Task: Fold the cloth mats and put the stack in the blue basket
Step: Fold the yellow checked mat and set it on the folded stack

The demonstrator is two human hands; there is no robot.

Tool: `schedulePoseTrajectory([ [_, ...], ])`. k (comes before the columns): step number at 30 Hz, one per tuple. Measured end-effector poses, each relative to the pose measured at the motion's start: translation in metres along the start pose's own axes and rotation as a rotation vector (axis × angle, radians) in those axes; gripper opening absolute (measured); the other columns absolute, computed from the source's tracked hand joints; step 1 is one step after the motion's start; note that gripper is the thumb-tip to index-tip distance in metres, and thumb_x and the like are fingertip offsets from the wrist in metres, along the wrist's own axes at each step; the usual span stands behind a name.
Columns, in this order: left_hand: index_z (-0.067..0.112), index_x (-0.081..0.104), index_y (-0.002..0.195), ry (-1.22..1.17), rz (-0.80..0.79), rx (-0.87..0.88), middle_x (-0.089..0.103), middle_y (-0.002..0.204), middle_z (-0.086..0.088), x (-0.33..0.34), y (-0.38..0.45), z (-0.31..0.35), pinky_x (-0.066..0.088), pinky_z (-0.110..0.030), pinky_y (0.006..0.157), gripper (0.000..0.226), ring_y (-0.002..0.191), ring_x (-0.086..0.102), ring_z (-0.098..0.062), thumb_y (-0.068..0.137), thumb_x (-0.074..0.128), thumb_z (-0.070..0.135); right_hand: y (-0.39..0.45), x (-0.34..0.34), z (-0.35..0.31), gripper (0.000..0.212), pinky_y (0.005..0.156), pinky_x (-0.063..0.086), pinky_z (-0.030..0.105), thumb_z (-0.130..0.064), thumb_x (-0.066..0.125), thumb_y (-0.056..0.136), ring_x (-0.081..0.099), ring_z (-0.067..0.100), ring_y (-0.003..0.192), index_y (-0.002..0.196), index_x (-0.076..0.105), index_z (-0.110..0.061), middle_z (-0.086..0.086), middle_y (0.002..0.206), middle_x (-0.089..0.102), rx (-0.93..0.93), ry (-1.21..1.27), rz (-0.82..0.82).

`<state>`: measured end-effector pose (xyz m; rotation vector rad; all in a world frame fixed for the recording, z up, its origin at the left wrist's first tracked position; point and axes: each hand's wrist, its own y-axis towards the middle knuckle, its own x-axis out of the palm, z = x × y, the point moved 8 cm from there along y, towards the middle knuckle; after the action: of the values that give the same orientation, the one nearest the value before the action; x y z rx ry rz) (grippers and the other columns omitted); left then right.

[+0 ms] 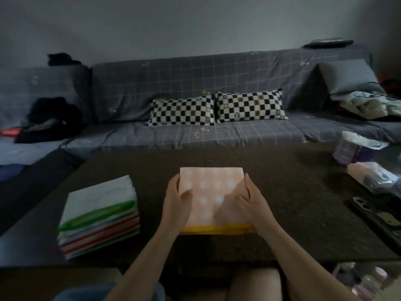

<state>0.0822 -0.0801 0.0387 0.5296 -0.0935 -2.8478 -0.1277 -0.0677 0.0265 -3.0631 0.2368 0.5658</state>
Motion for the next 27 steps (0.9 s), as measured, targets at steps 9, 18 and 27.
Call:
schedulePoseTrajectory([
  [9,0.026,0.039,0.135,-0.086,0.251,0.013,0.055,0.106,0.01,-0.156,0.025,-0.011,0.047,-0.027,0.064,0.047,0.086,0.057,-0.008,0.092,0.053,0.014,0.017,0.132,-0.098,0.077,0.106,0.035,0.039,-0.034,0.057,0.091,0.032,0.025,0.135,0.15,0.011,-0.022,0.001,0.153,0.023,-0.211,-0.052,-0.181],
  [18,0.024,0.055,0.11,0.074,0.374,-0.026,0.059,0.091,0.009,-0.253,0.057,-0.035,0.044,-0.024,0.059,0.024,0.079,0.057,-0.008,0.091,0.053,0.01,0.034,0.238,-0.147,0.074,0.107,0.032,0.035,-0.032,0.056,0.092,0.031,0.026,0.136,0.15,0.015,-0.009,0.009,0.152,0.026,-0.281,-0.096,-0.342],
  [27,0.004,0.036,0.142,0.377,0.281,-0.191,0.058,0.116,-0.009,-0.265,0.085,-0.078,0.038,-0.018,0.054,0.049,0.076,0.055,-0.013,0.095,0.047,0.011,0.049,0.282,-0.138,0.066,0.103,0.036,0.035,-0.026,0.057,0.092,0.04,0.028,0.131,0.146,0.025,-0.006,0.013,0.147,0.036,-0.213,-0.262,-0.346],
])
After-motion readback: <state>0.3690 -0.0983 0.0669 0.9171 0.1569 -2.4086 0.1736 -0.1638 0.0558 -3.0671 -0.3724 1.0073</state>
